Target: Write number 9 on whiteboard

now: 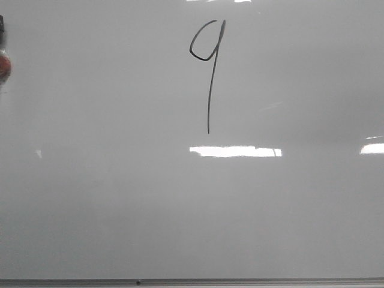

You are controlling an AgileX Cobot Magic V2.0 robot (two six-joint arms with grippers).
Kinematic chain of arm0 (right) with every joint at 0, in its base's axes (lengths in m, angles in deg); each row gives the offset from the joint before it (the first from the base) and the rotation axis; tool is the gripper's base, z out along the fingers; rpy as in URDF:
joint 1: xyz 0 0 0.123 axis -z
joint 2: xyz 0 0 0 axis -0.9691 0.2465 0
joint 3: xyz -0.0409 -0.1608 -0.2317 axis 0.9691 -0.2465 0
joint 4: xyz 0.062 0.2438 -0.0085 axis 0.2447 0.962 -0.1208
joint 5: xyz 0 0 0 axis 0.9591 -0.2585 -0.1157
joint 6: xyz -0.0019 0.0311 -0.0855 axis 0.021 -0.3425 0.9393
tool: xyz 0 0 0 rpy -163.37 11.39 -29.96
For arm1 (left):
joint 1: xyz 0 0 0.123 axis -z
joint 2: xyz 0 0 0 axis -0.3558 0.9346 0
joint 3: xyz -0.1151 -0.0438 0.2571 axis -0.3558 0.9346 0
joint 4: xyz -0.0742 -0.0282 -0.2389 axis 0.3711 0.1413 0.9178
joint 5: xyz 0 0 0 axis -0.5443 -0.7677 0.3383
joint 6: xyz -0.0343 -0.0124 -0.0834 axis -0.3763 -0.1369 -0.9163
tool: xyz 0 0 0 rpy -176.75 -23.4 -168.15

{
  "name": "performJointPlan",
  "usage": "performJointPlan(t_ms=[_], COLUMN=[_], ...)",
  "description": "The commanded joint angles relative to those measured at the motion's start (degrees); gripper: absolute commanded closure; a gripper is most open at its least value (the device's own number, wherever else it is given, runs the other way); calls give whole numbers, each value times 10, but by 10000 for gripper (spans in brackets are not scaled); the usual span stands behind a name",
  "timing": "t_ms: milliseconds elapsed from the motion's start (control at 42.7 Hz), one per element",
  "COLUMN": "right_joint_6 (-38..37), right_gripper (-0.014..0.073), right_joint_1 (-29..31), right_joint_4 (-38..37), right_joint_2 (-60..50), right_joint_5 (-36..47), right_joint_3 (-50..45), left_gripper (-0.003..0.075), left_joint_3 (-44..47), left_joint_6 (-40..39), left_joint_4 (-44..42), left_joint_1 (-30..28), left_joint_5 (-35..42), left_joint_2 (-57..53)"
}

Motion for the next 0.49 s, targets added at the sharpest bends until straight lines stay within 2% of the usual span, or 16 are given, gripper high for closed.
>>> performJointPlan(t_ms=[0,351,469], right_joint_6=[1,1,4], right_gripper=[662,662,662], right_joint_1=[3,3,16], right_joint_4=[-2,-2,-23], right_joint_2=[6,6,-18], right_joint_5=[34,34,69], right_joint_3=[13,13,-9], left_gripper=[739,739,739], left_joint_3=[1,1,1], left_joint_6=[-1,-1,-1], left_joint_4=[5,5,5], left_joint_1=[-1,-1,-1], left_joint_5=[52,52,52], left_joint_2=[-12,-12,-12])
